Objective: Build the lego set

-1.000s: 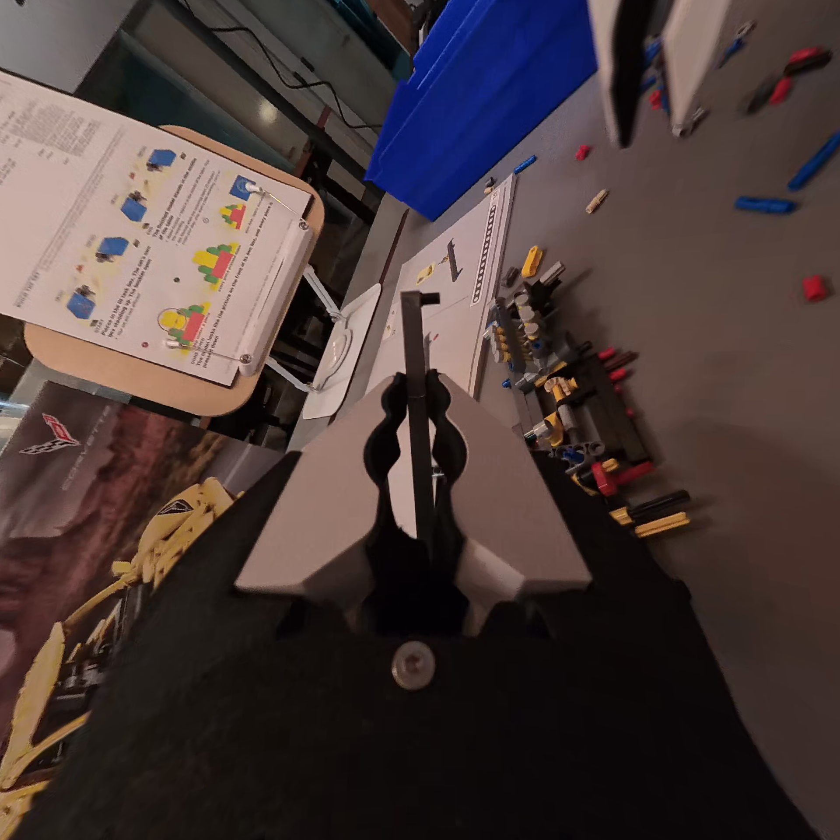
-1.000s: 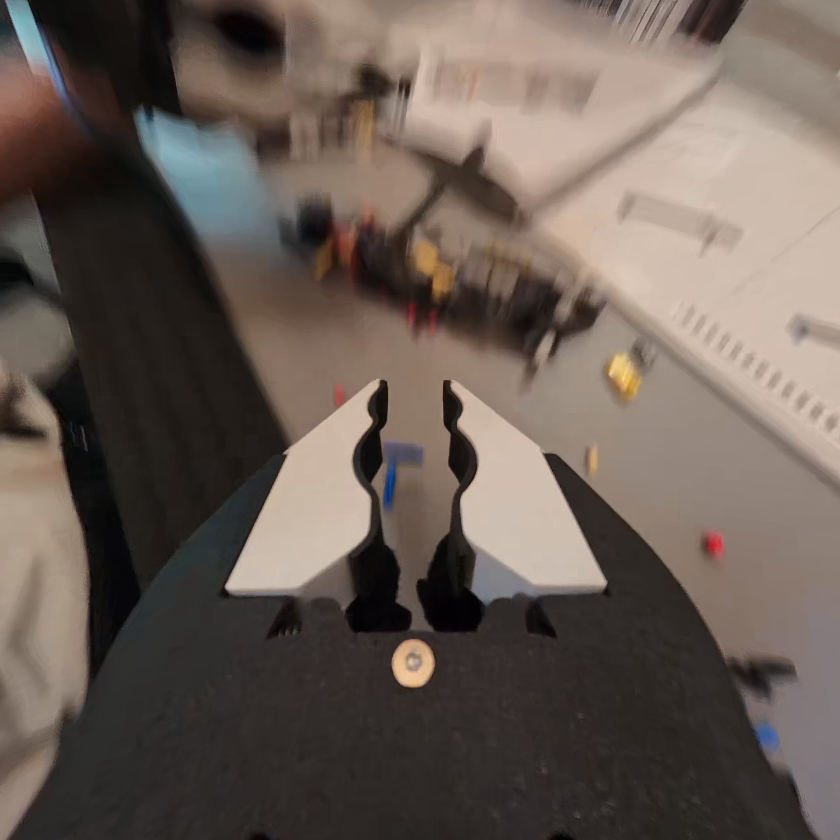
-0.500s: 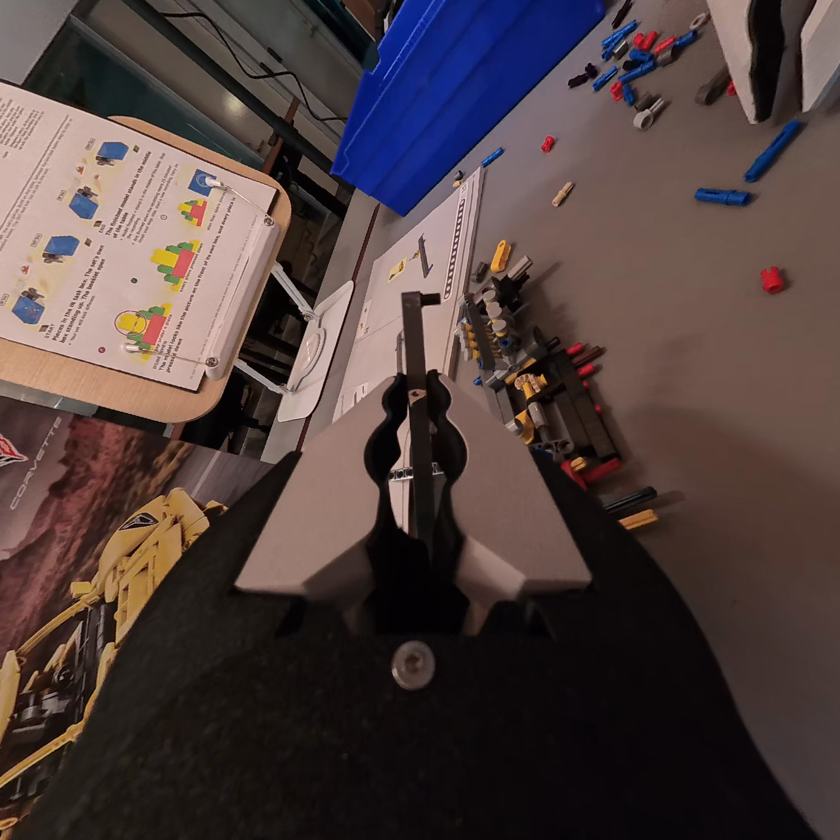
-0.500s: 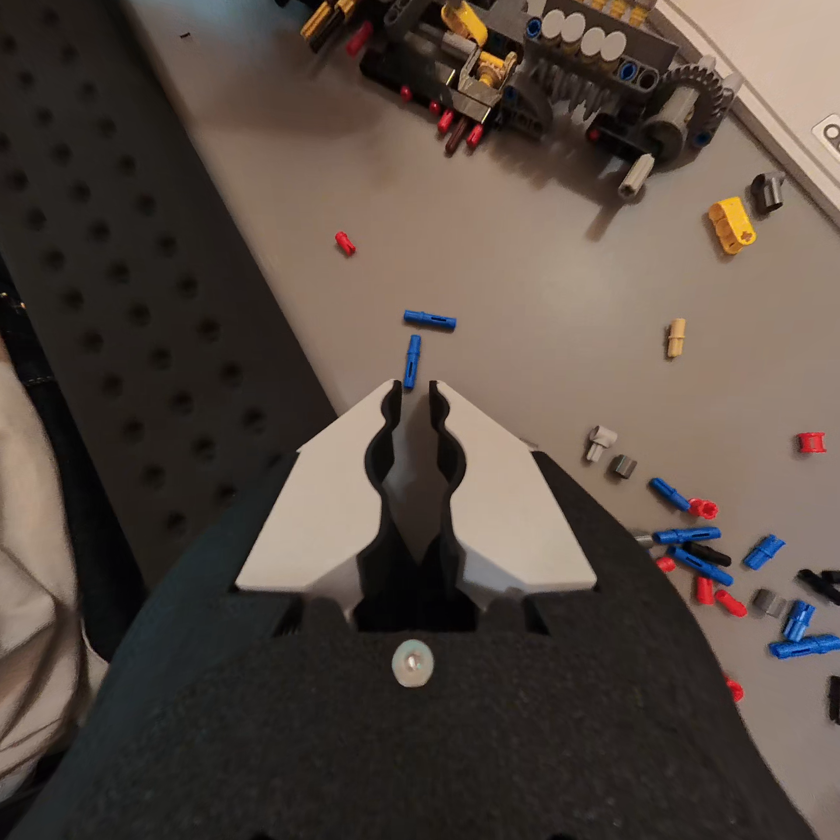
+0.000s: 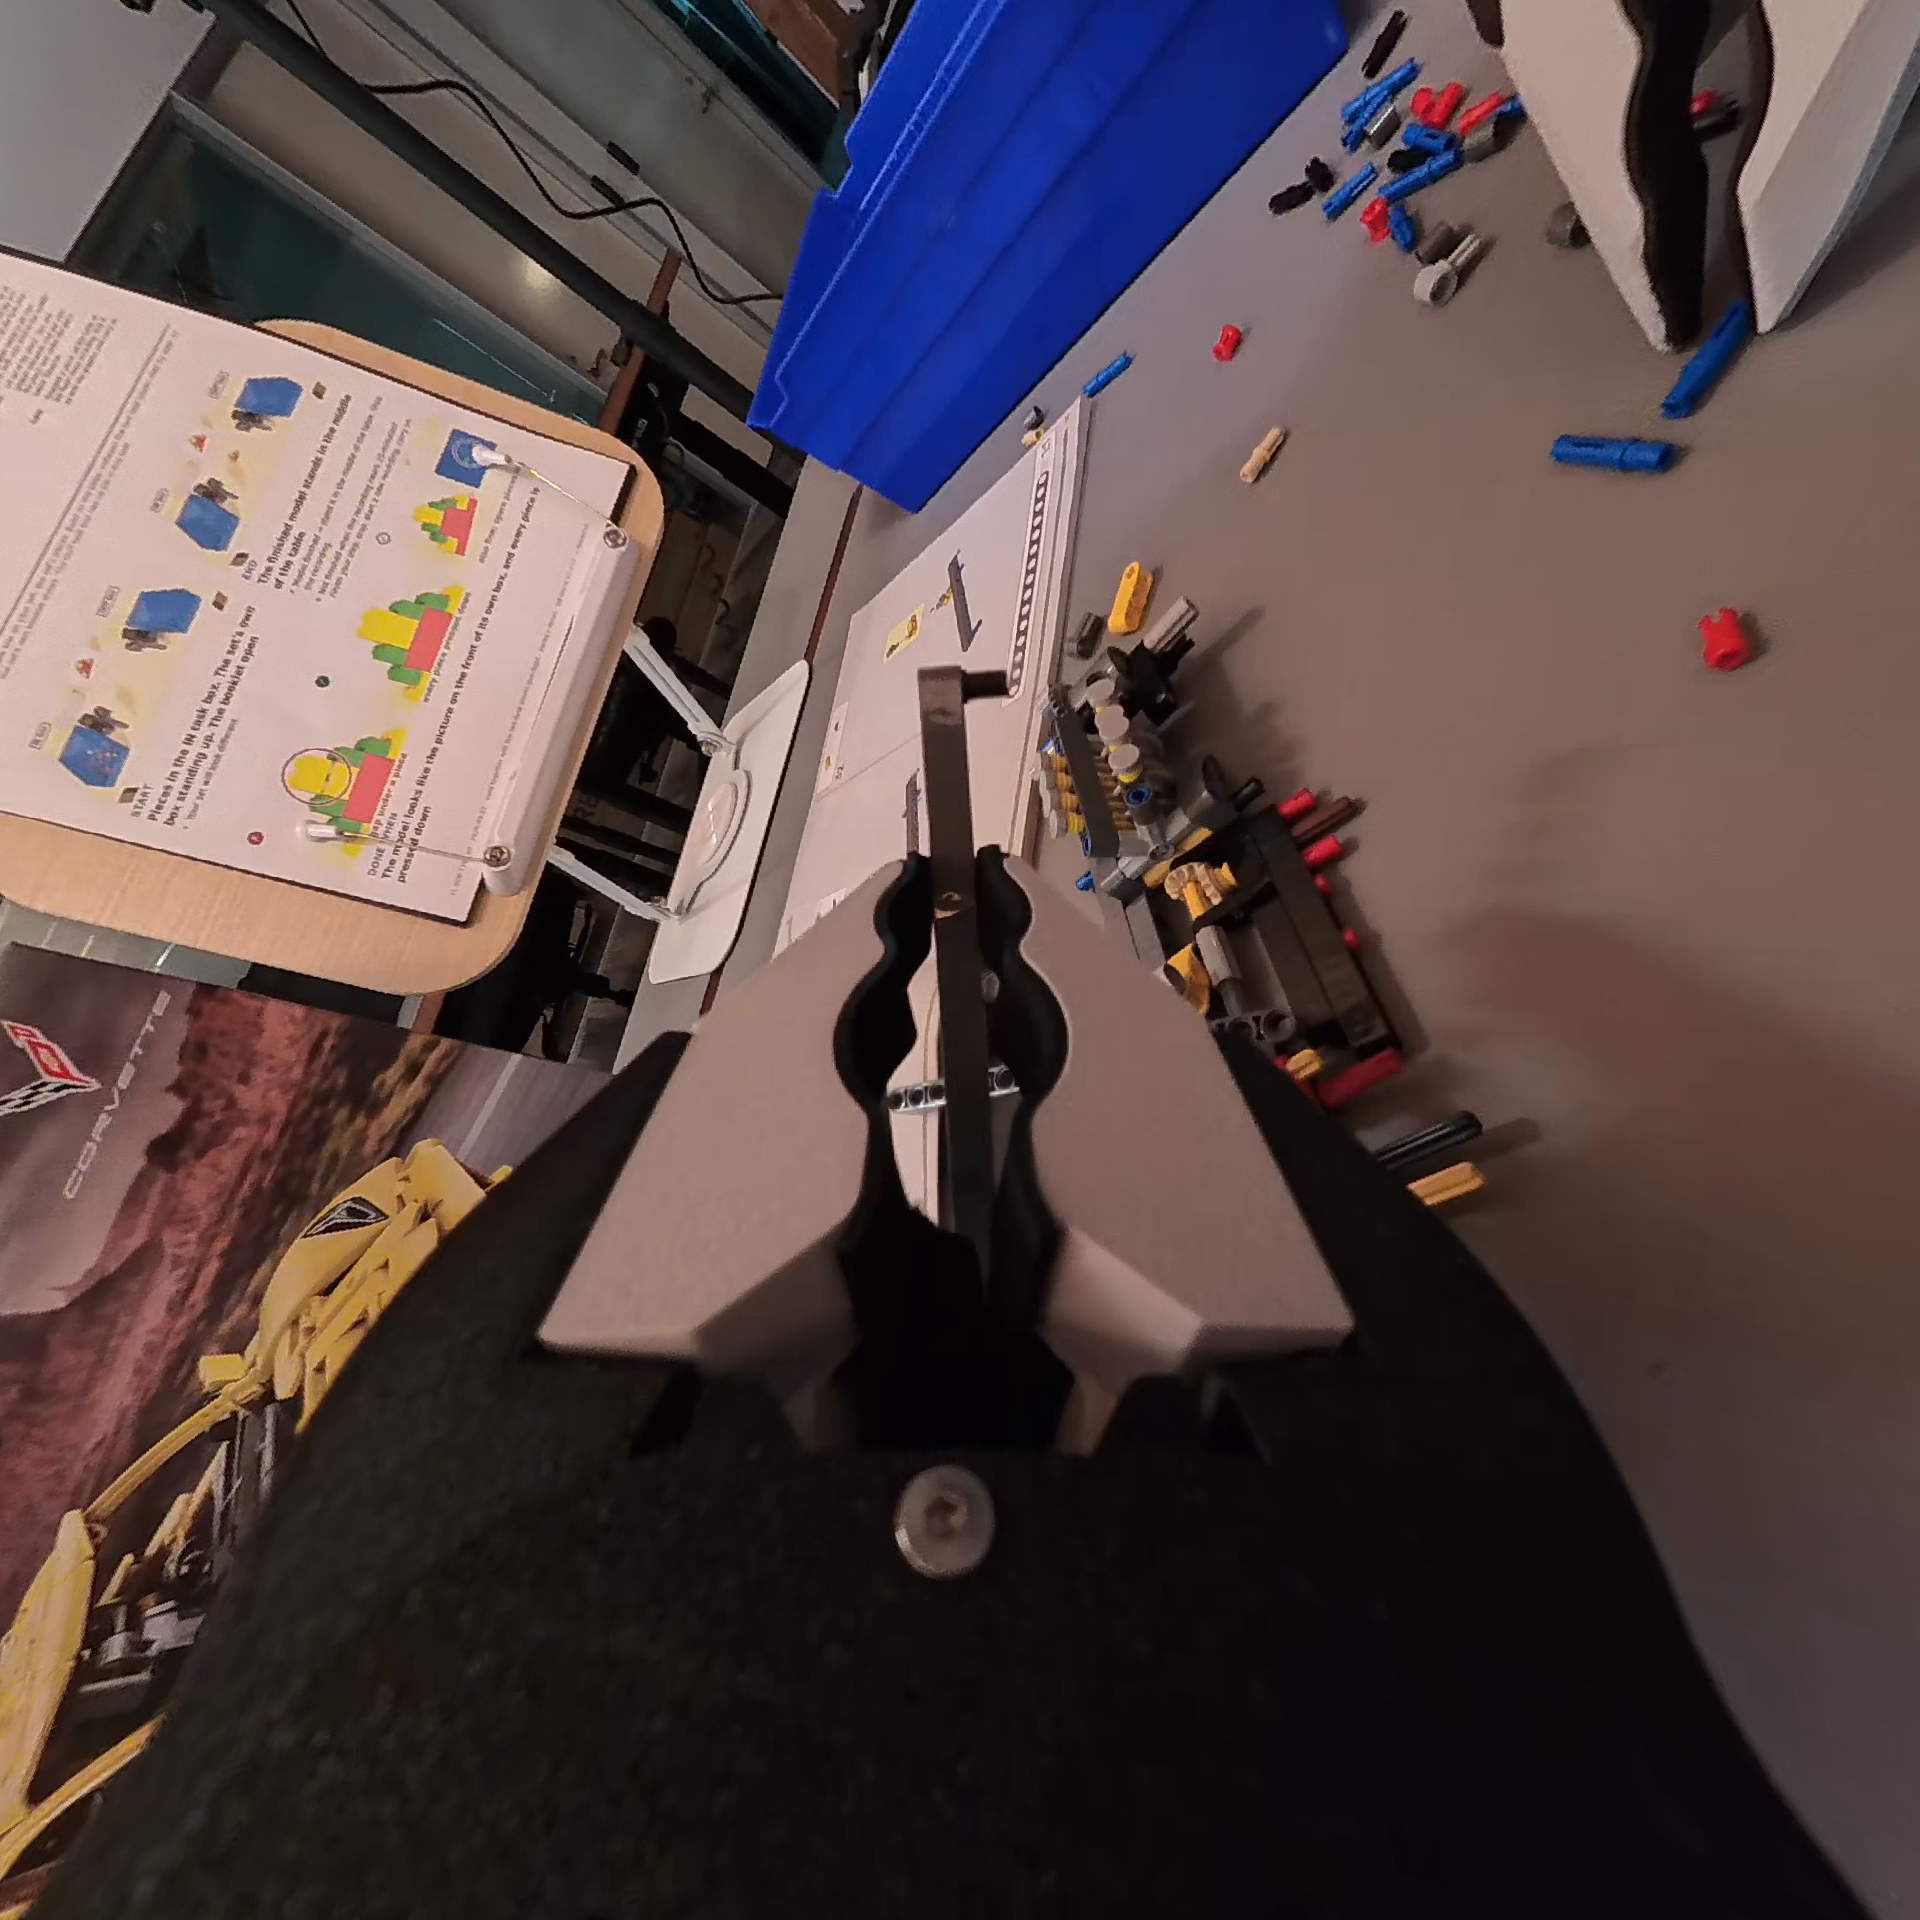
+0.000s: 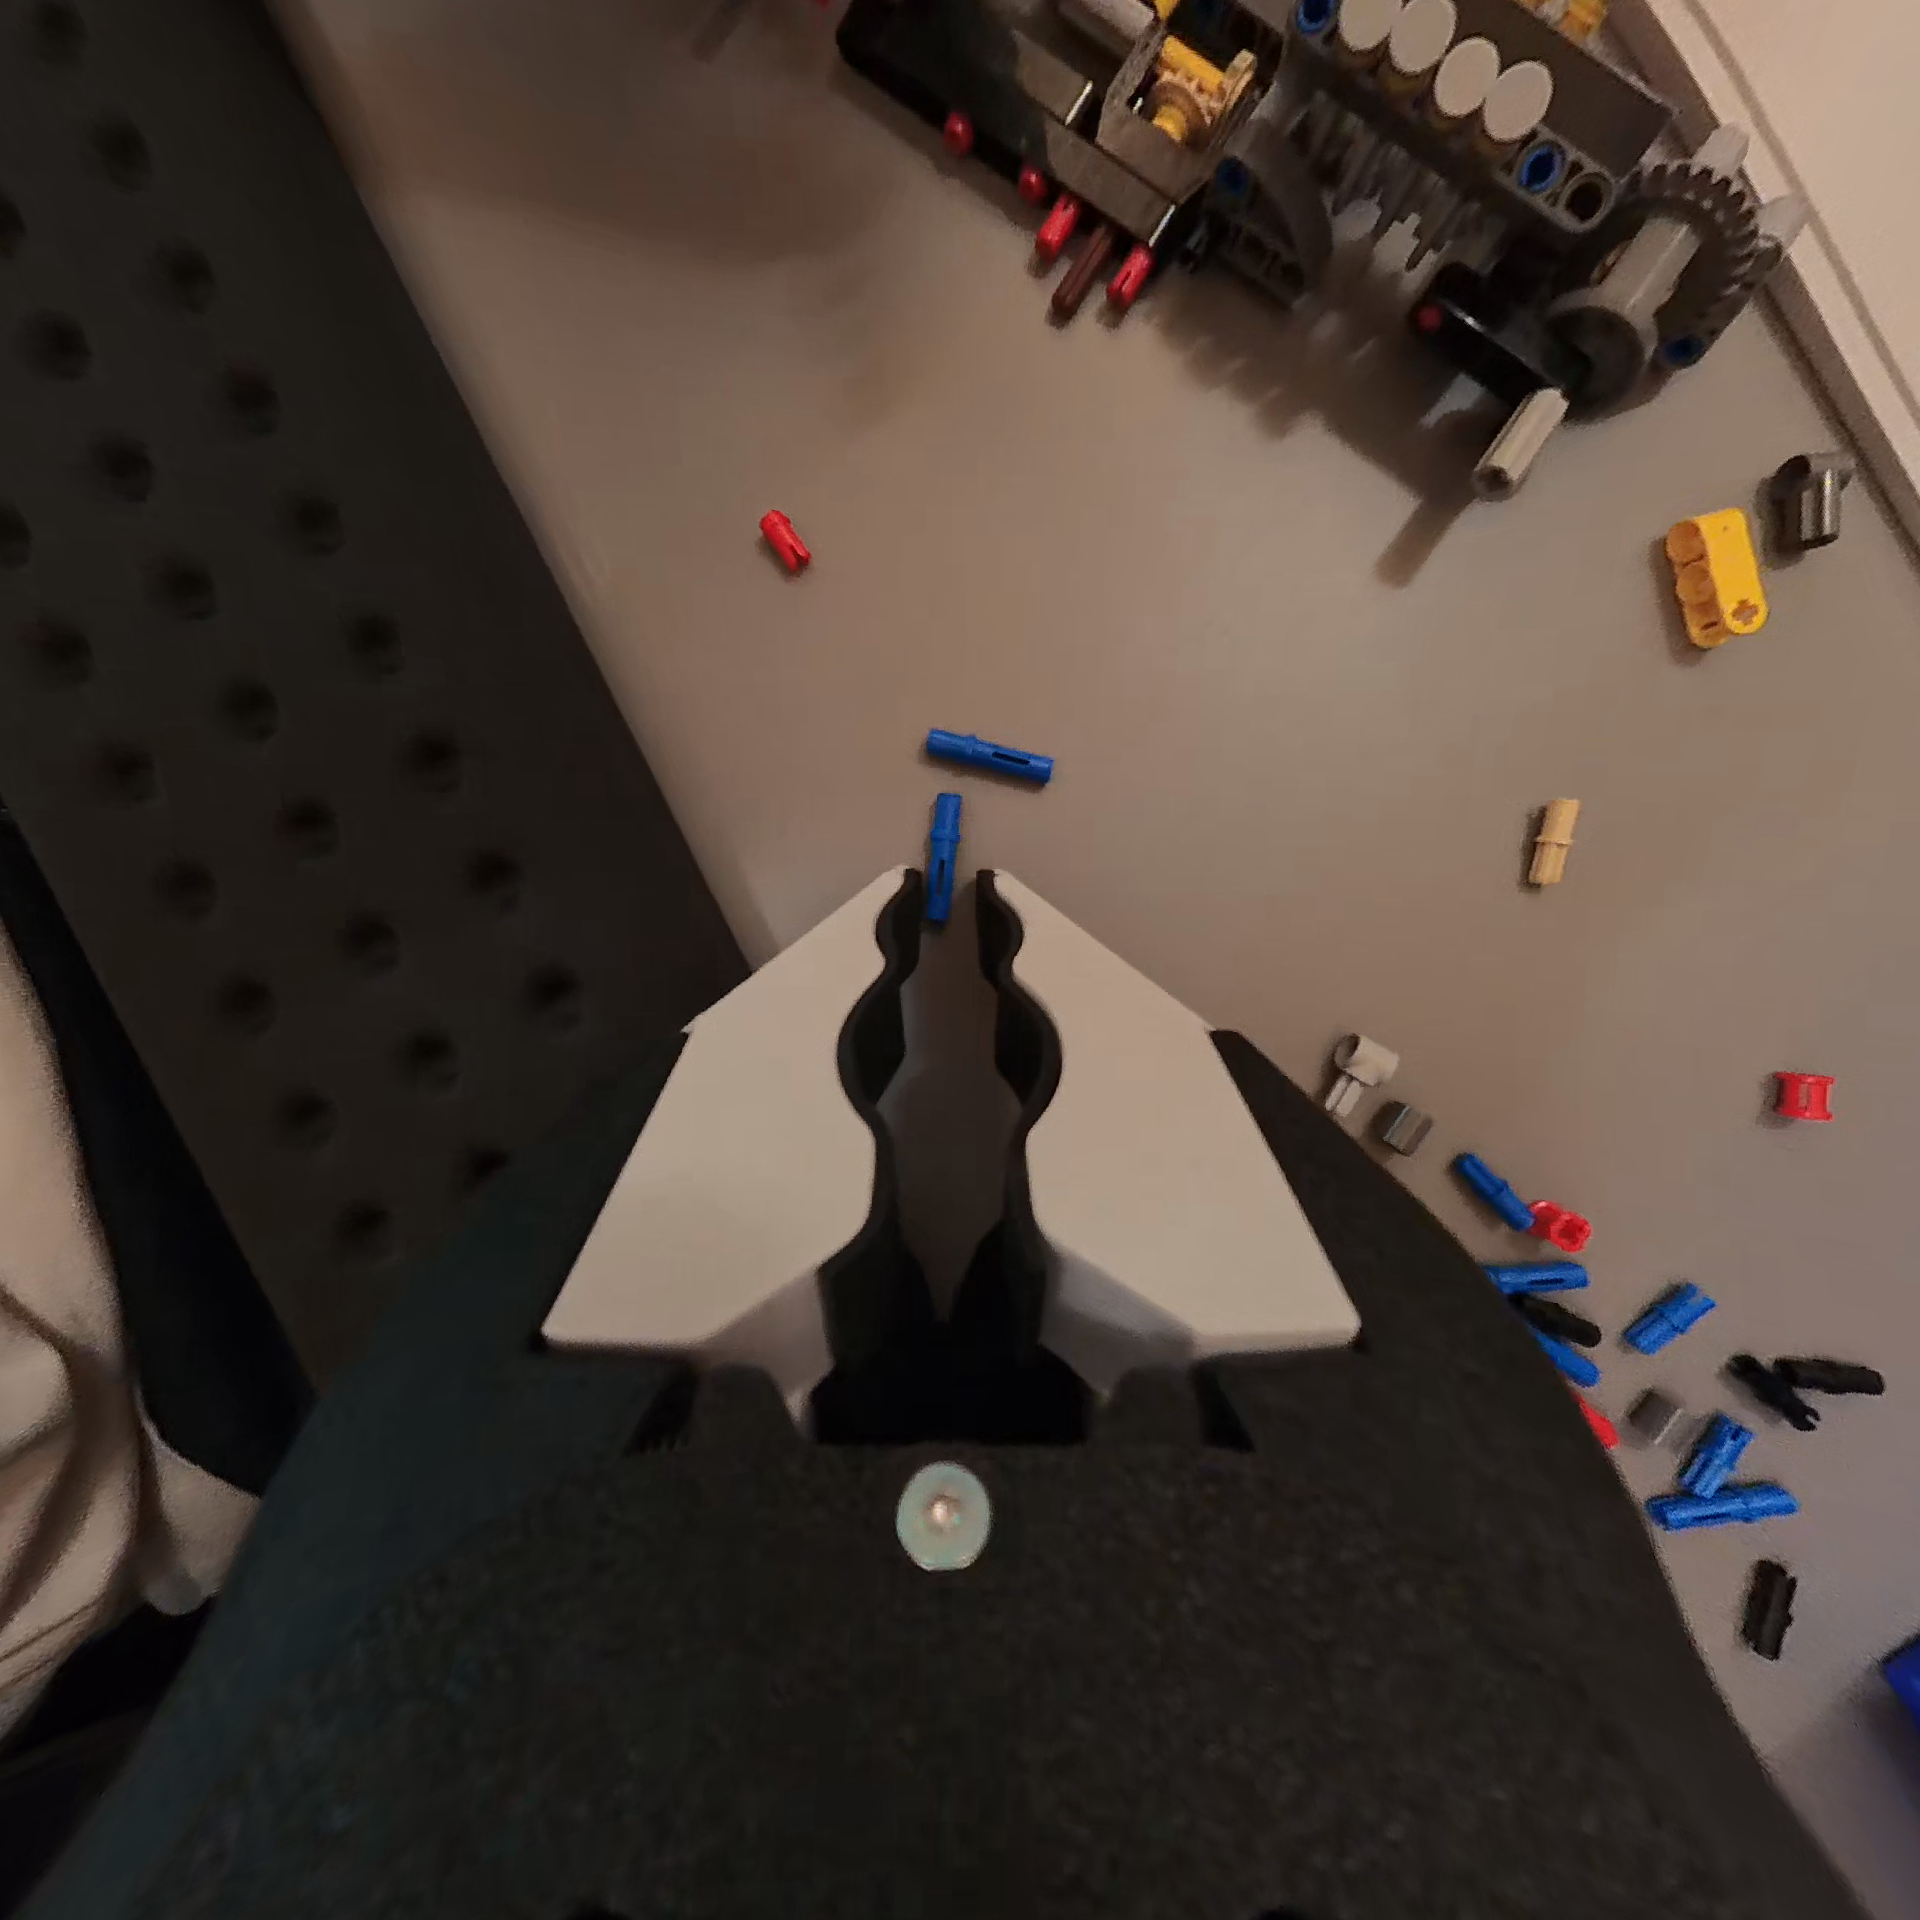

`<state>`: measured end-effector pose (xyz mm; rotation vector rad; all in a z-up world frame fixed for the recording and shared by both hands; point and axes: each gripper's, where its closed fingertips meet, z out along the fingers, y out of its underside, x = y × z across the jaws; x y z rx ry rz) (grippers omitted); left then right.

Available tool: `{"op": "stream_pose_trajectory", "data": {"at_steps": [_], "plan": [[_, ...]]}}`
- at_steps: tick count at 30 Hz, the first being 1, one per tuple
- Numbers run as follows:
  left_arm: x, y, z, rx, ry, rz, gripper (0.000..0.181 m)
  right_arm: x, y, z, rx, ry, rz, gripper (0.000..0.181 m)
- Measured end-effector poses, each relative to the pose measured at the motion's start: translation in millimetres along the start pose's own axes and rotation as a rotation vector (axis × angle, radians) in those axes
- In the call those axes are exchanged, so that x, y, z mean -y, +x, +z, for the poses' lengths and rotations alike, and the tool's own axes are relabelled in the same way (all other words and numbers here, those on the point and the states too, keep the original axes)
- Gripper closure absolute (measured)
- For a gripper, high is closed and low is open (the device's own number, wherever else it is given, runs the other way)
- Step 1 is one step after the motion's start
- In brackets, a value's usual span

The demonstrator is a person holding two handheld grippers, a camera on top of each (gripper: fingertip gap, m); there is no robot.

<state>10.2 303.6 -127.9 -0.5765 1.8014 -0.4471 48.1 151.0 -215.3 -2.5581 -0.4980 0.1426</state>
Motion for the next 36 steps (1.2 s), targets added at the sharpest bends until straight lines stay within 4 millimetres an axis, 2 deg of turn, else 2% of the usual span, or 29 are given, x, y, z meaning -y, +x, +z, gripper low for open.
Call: {"op": "stream_pose_trajectory", "data": {"at_steps": [8,10,13,17,19,21,23,27,36], "plan": [[1.7,-0.4,-1.0,0.002,0.003,0.006,0.174,0.6,5.8,0.4,-0.045,0.002,-0.034,0.177],[1.6,-1.3,-0.9,0.008,-0.001,0.005,0.174,8.8,4.9,-1.1,-0.041,0.054,-0.027,0.177],[2.2,-3.0,-0.3,0.016,-0.005,-0.015,0.174,45.6,7.8,-15.1,-0.025,0.279,0.047,0.178],[8.1,-2.6,0.1,0.01,0.015,-0.074,0.174,104.6,15.7,-38.1,0.033,0.665,0.249,0.178],[12.8,-2.2,0.3,-0.002,0.033,-0.137,0.174,127.2,9.8,-42.1,0.129,0.793,0.34,0.178],[15.3,-3.1,0.9,-0.009,0.042,-0.196,0.174,140.2,5.6,-36.3,0.18,0.845,0.398,0.178],[16.1,-5.0,1.2,-0.008,0.044,-0.246,0.174,146.8,7.8,-28.8,0.163,0.867,0.425,0.178],[16.5,-6.2,1.9,-0.017,0.044,-0.297,0.174,158.1,7.8,-30.7,0.226,0.942,0.492,0.178],[25.6,1.3,1.7,-0.047,0.068,-0.296,0.174,160.7,5.8,-17.8,0.205,0.893,0.48,0.178]]}}
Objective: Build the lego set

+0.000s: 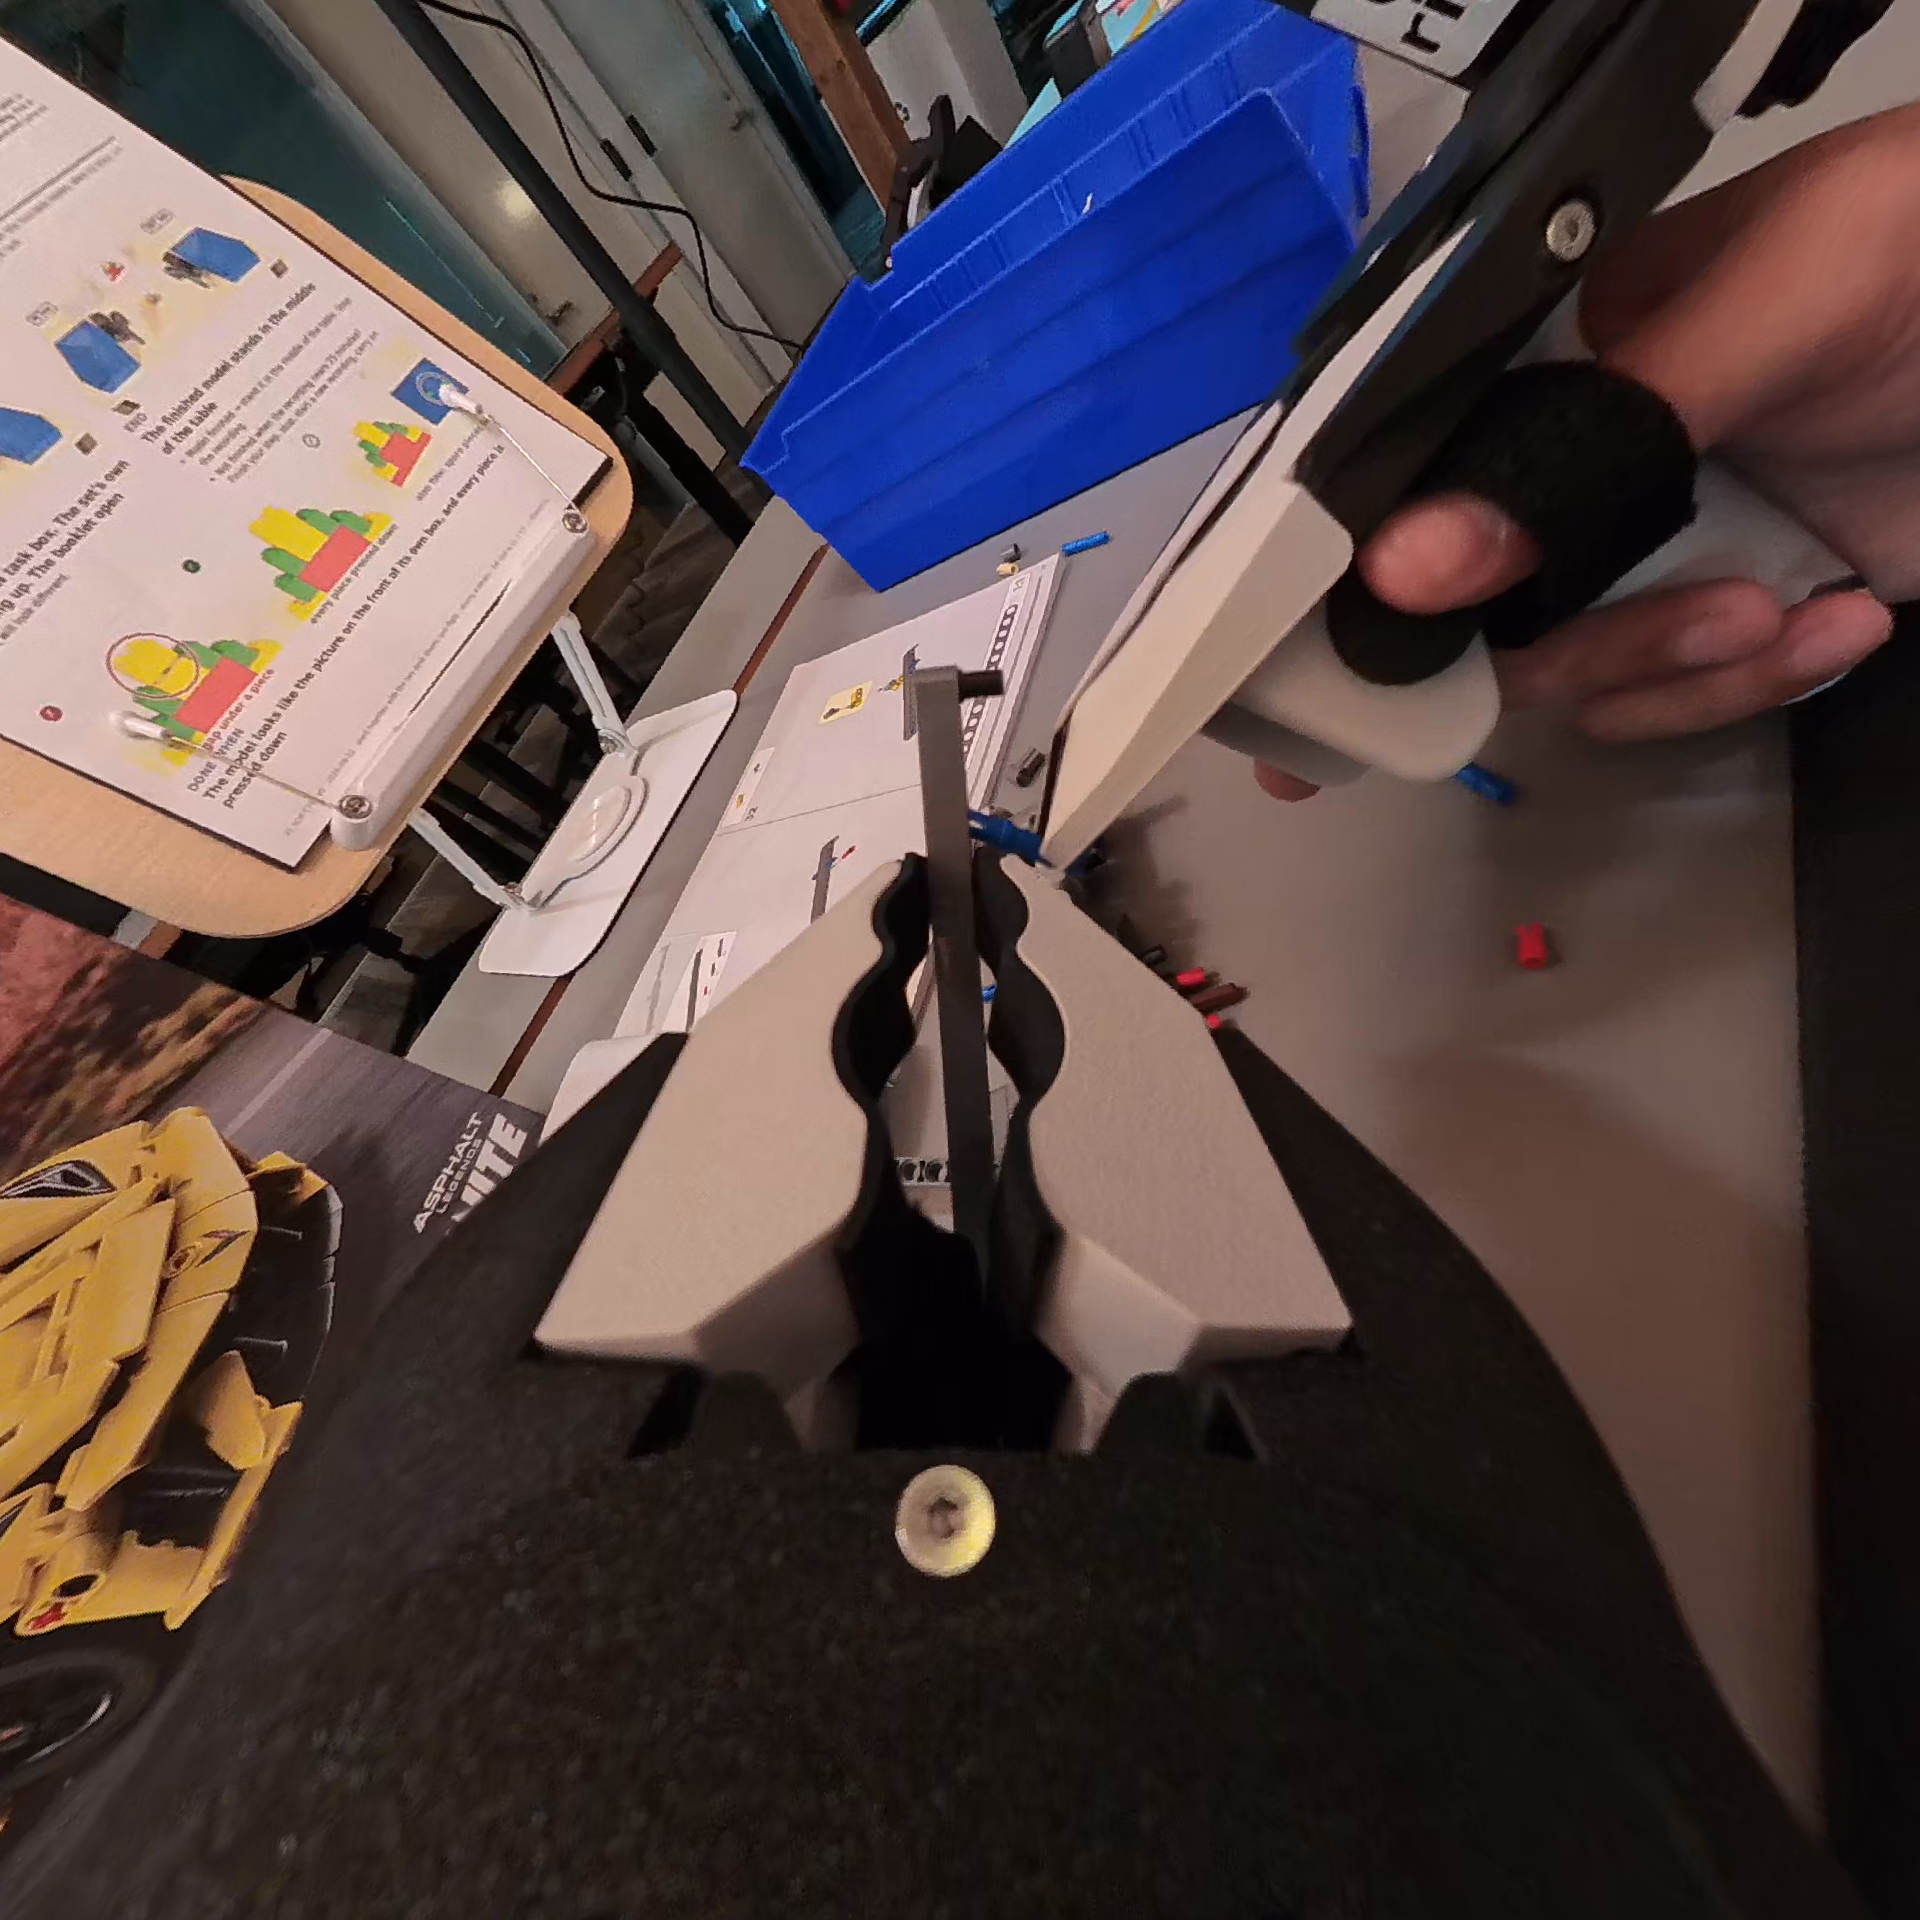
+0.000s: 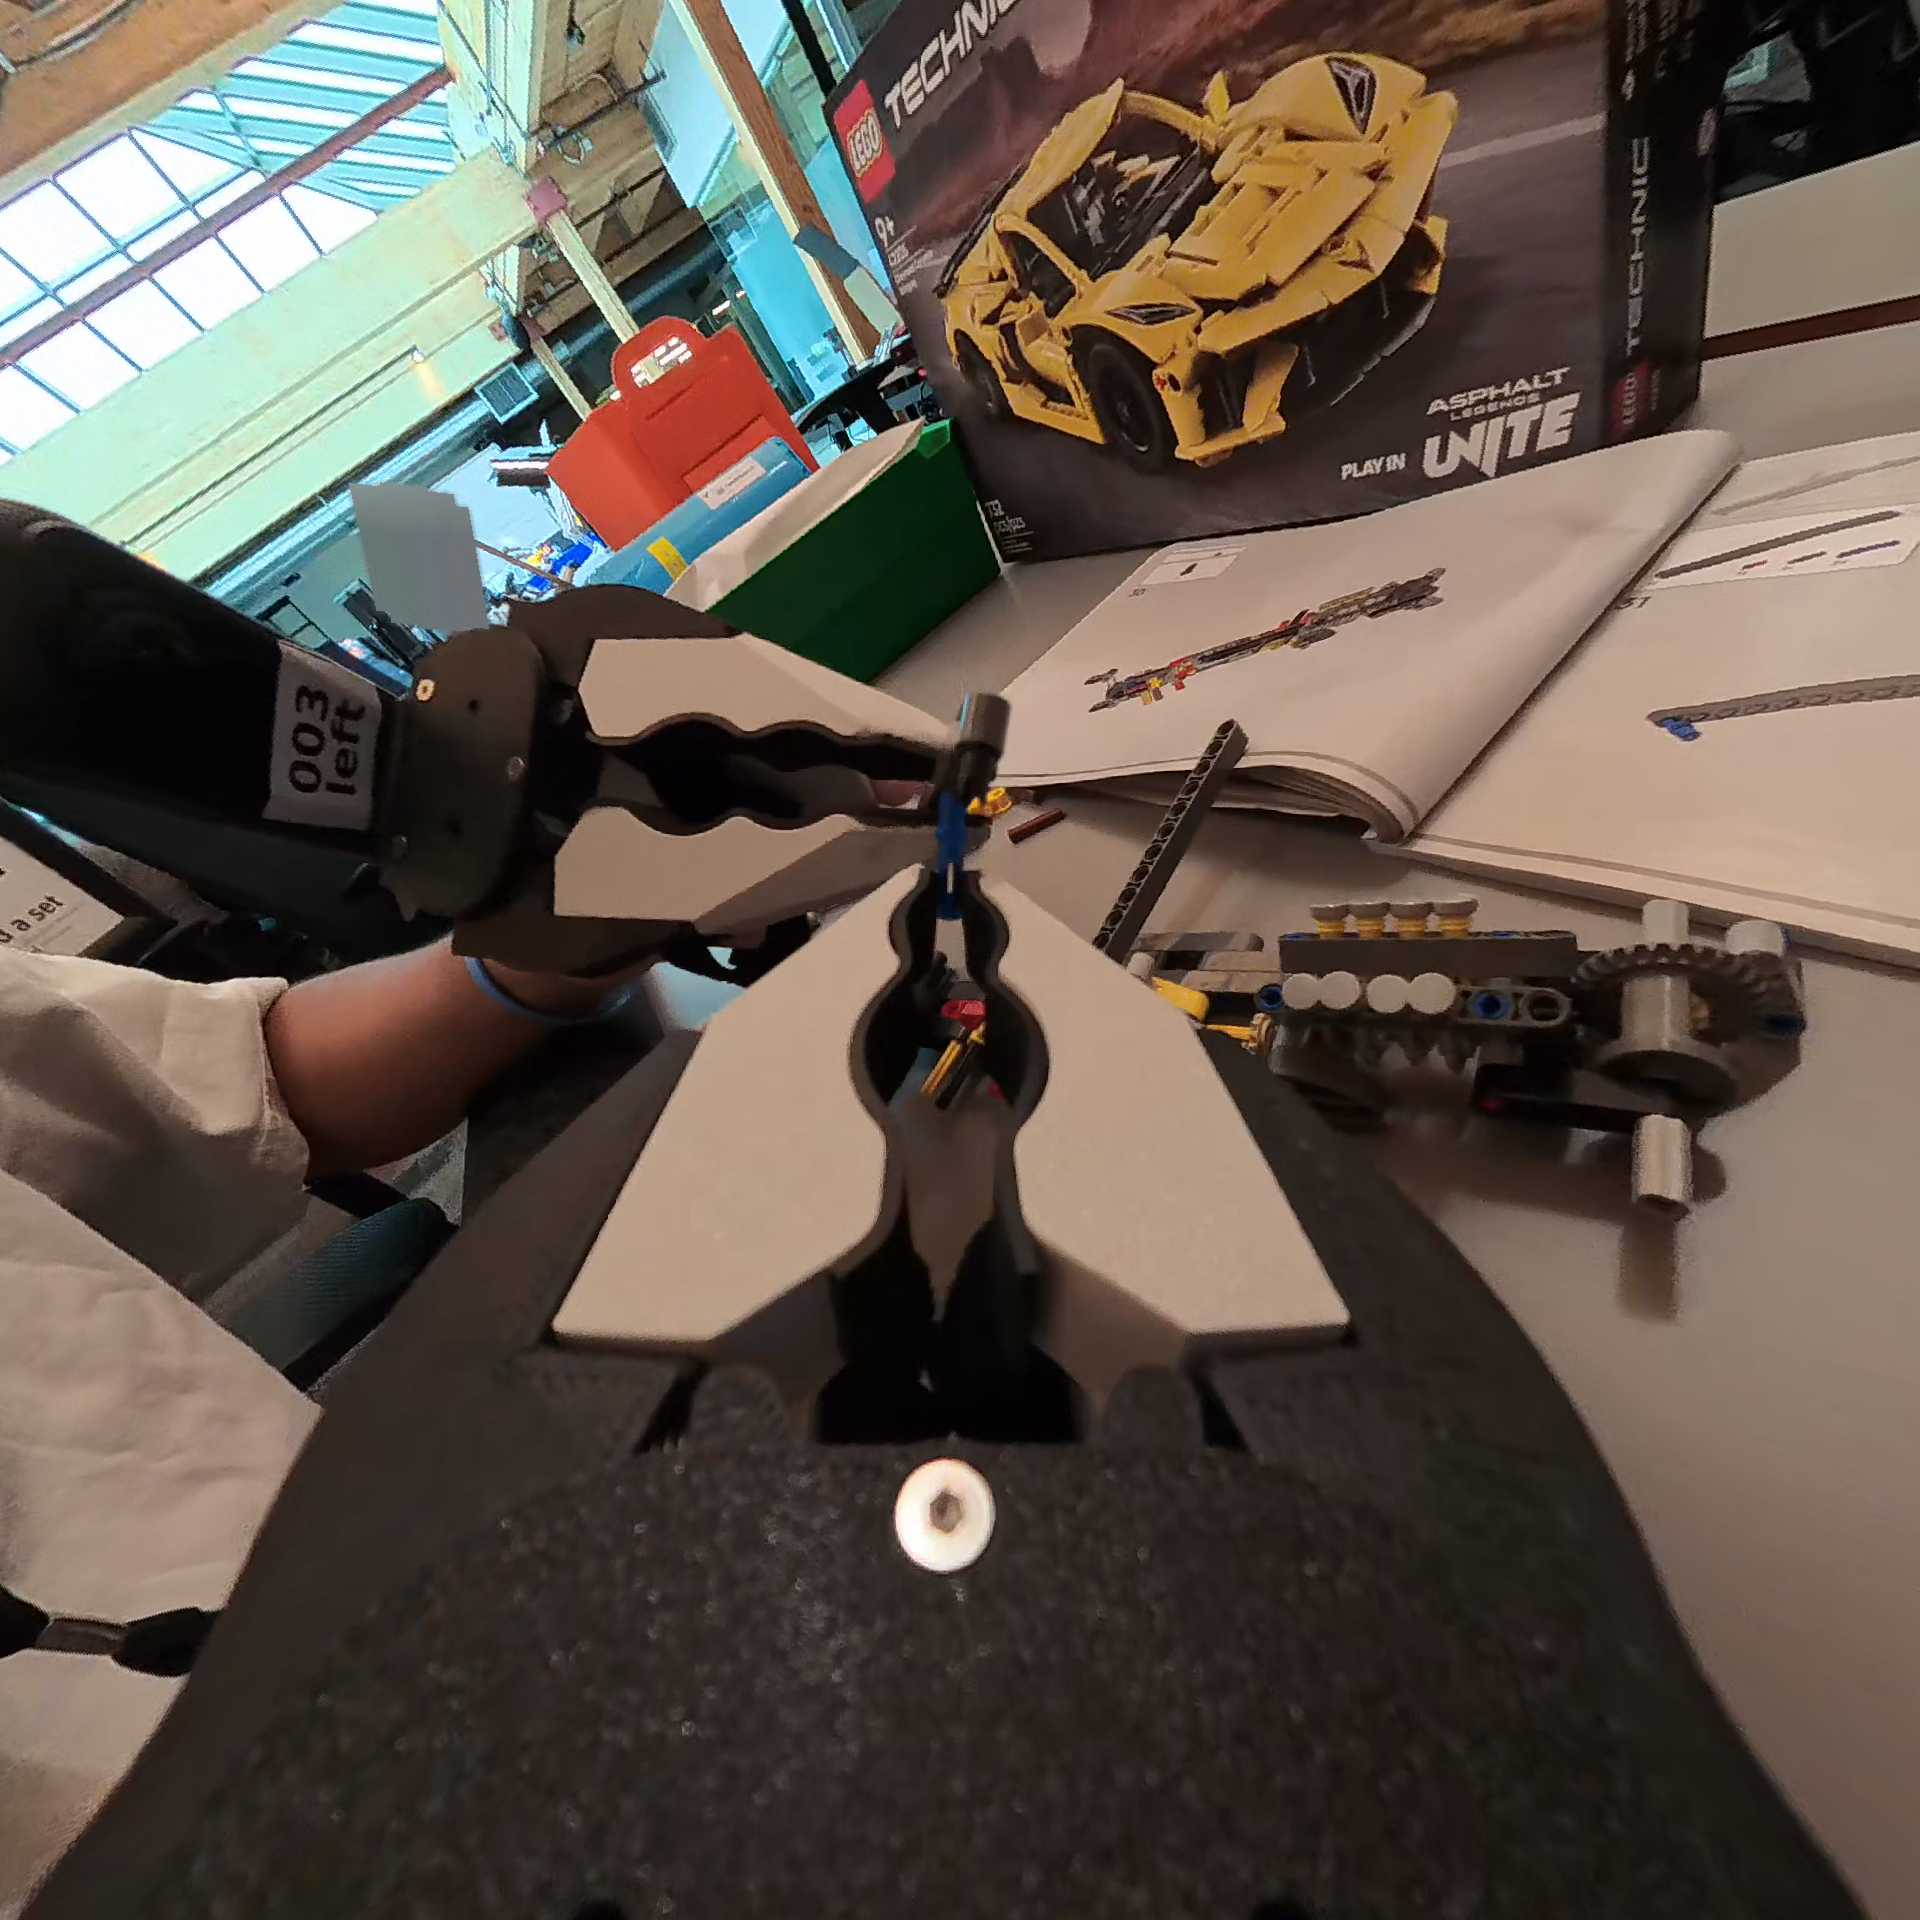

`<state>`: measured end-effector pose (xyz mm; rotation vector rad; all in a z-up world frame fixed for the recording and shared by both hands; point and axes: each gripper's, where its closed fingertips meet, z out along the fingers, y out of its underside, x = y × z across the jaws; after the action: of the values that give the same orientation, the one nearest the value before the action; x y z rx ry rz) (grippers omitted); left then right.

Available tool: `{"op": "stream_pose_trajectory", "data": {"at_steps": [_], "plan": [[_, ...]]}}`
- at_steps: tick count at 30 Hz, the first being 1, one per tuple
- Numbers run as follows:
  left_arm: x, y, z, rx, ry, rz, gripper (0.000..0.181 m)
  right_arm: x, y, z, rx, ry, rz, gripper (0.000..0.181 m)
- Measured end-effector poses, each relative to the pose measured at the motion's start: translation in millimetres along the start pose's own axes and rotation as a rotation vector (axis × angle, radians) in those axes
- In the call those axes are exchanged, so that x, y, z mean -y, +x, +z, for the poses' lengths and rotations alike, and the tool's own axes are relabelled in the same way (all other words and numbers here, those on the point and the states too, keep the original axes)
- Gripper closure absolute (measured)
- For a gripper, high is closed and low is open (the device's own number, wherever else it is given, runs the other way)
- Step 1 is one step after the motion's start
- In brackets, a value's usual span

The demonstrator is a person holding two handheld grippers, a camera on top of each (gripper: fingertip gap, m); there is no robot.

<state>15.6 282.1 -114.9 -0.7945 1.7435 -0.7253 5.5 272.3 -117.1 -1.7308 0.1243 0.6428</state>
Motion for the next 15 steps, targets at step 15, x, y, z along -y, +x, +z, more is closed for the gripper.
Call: {"op": "stream_pose_trajectory", "data": {"at_steps": [15], "plan": [[-2.7,6.1,2.2,-0.029,-0.019,0.007,0.175,-5.2,-9.3,-8.8,0.069,-0.077,-0.058,0.178]]}}
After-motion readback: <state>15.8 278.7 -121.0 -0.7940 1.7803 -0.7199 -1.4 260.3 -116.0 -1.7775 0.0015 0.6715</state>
